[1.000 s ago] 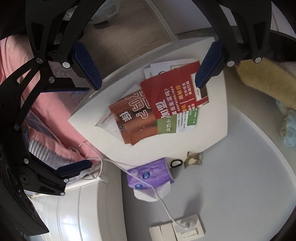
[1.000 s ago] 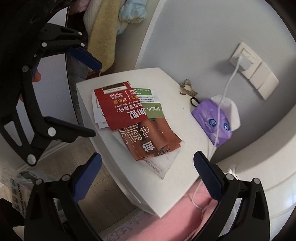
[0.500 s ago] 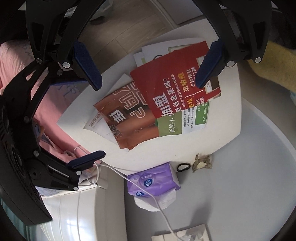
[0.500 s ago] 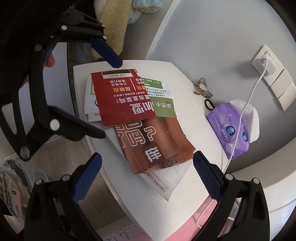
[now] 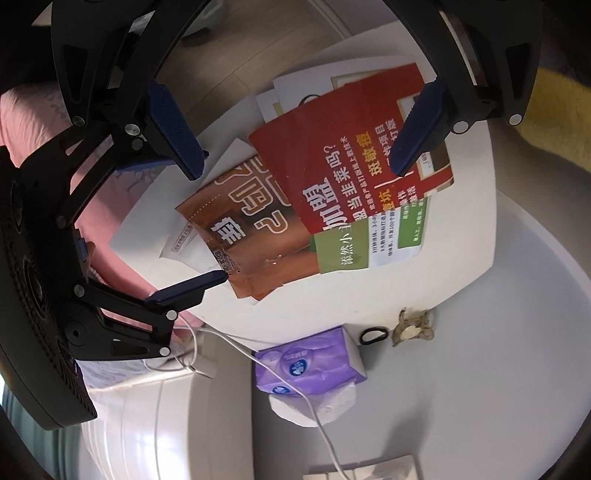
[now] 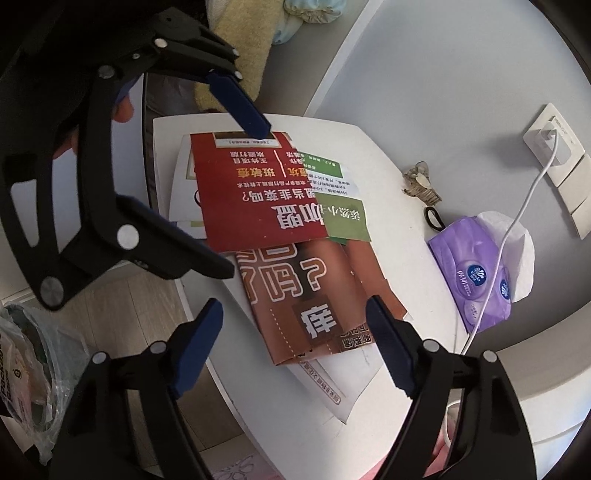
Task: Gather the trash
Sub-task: 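Close the right gripper on the brown flyer while the left gripper approaches the red flyers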
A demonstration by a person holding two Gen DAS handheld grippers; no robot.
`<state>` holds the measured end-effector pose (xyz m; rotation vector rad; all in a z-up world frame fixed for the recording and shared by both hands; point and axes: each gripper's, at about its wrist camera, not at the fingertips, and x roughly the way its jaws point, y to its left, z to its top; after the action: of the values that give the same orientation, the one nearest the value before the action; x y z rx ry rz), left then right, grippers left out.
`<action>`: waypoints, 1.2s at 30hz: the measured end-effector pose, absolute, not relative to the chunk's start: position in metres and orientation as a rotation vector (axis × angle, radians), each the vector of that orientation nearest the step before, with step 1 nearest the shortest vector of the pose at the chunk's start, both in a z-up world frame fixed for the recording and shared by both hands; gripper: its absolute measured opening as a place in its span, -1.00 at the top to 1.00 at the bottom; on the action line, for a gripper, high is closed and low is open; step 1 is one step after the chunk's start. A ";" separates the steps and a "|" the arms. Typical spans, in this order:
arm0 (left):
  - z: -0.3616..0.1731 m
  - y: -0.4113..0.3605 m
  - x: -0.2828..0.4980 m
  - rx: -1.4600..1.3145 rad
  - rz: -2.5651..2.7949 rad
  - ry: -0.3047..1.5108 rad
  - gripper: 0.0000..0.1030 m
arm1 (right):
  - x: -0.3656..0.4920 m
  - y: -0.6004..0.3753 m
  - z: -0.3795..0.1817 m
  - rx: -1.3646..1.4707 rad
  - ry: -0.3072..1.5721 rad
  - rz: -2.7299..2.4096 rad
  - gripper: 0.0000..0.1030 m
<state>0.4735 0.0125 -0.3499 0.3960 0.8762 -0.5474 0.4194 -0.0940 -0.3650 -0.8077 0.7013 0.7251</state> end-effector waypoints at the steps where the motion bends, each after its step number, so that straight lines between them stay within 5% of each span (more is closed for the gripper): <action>1: -0.350 0.012 0.474 0.403 -0.553 0.877 -0.90 | 0.420 -0.094 -0.366 -0.814 0.699 0.724 -0.47; 13: -0.352 0.014 0.470 0.443 -0.593 0.885 -0.90 | 0.417 -0.089 -0.369 -0.857 0.668 0.740 -0.12; 26: -0.359 0.012 0.459 0.439 -0.602 0.882 -0.90 | 0.416 -0.081 -0.375 -0.836 0.682 0.767 0.67; 36: -0.365 0.016 0.457 0.436 -0.599 0.888 -0.90 | 0.421 -0.081 -0.377 -0.802 0.705 0.765 0.84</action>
<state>0.4568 0.0162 -0.3645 0.4362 0.8881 -0.5992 0.4214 -0.0814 -0.3767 -0.8023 0.7051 0.7648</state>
